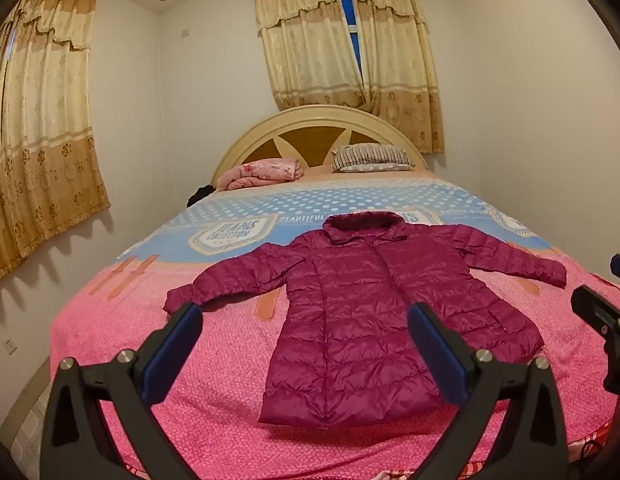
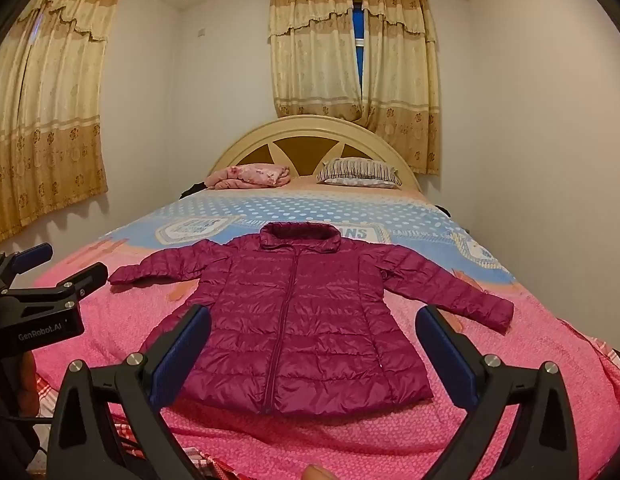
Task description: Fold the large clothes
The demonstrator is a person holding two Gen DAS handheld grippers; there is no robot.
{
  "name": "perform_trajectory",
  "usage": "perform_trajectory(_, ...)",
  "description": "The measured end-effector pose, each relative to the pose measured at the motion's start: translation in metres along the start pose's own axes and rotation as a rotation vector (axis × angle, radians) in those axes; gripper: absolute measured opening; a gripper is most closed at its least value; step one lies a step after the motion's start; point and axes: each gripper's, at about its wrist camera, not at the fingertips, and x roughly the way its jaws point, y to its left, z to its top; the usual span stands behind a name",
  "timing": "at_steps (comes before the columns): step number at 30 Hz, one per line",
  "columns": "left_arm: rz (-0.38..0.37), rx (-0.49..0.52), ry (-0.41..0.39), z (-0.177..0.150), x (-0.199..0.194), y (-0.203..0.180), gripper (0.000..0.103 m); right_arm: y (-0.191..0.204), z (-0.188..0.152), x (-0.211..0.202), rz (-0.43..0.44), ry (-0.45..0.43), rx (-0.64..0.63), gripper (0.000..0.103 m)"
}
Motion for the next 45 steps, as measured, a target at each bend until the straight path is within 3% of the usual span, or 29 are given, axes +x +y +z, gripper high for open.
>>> perform_trajectory(45,0.001,-0.005,0.0,0.0034,0.0048,0.0079,0.103,0.0065,-0.0024,0.0042,0.018,0.025,0.002,0.102)
